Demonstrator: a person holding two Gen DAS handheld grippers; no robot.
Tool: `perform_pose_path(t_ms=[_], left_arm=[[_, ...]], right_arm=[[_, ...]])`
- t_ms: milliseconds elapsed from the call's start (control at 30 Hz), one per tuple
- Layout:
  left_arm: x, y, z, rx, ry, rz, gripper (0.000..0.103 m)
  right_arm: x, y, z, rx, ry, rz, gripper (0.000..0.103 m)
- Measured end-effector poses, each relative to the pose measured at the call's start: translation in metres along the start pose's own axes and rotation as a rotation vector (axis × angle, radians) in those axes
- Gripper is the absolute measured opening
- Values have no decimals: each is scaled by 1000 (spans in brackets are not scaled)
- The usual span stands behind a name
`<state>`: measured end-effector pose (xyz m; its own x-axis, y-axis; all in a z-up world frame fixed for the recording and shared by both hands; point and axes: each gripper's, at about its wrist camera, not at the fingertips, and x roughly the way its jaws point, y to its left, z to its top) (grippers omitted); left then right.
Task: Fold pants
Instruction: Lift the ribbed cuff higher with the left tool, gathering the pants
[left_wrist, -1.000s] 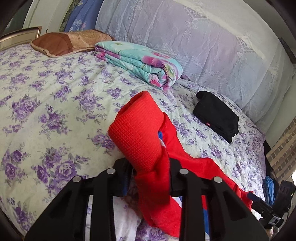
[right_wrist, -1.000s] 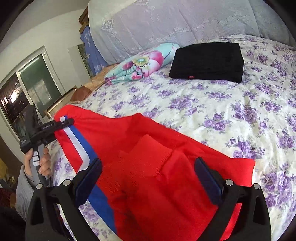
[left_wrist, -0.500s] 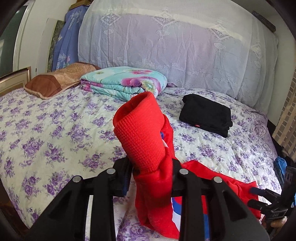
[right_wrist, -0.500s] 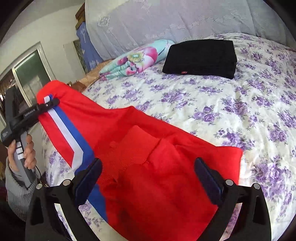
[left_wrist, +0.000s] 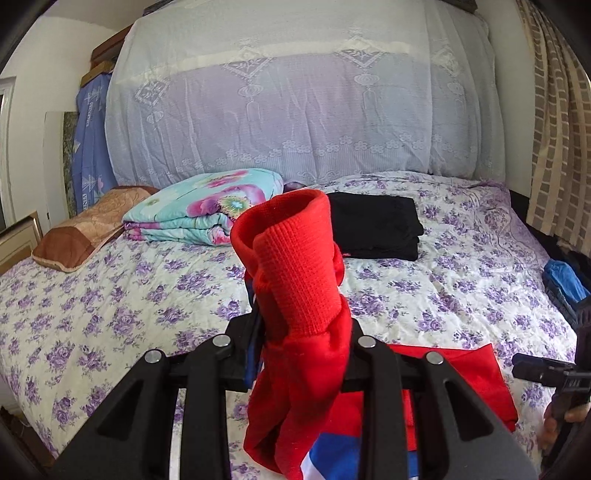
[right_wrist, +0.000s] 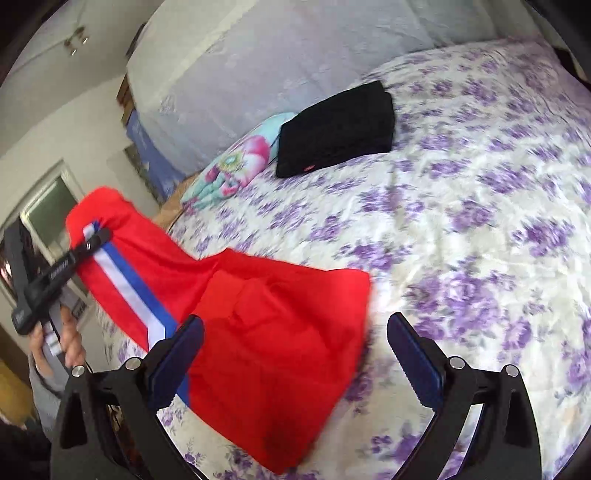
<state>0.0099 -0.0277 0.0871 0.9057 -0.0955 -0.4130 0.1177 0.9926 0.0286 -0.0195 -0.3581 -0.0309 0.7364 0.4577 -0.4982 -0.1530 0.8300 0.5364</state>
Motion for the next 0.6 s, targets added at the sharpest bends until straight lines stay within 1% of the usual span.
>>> perform_pose_path(t_ms=[67, 100, 167, 267, 333, 500, 600], left_arm=[[1, -19, 0, 46, -5, -2, 28], [1, -29, 0, 72, -8, -3, 28], [3, -50, -2, 122, -11, -6, 28], [6, -82, -7, 193, -1, -24, 28], [11, -102, -13, 243, 10, -32, 28], [26, -151, -35, 354, 65, -60, 28], [31, -175, -52, 413, 93, -65, 28]], right_arm=[[-4, -21, -1, 104, -13, 37, 99], [-6, -26, -2, 126, -27, 67, 99], [-10, -26, -2, 130, -52, 93, 99], [-8, -25, -3, 118, -47, 86, 99], [-10, -26, -4, 123, -59, 104, 99], [-19, -38, -5, 177, -101, 176, 99], [-20, -40, -5, 185, -107, 190, 99]])
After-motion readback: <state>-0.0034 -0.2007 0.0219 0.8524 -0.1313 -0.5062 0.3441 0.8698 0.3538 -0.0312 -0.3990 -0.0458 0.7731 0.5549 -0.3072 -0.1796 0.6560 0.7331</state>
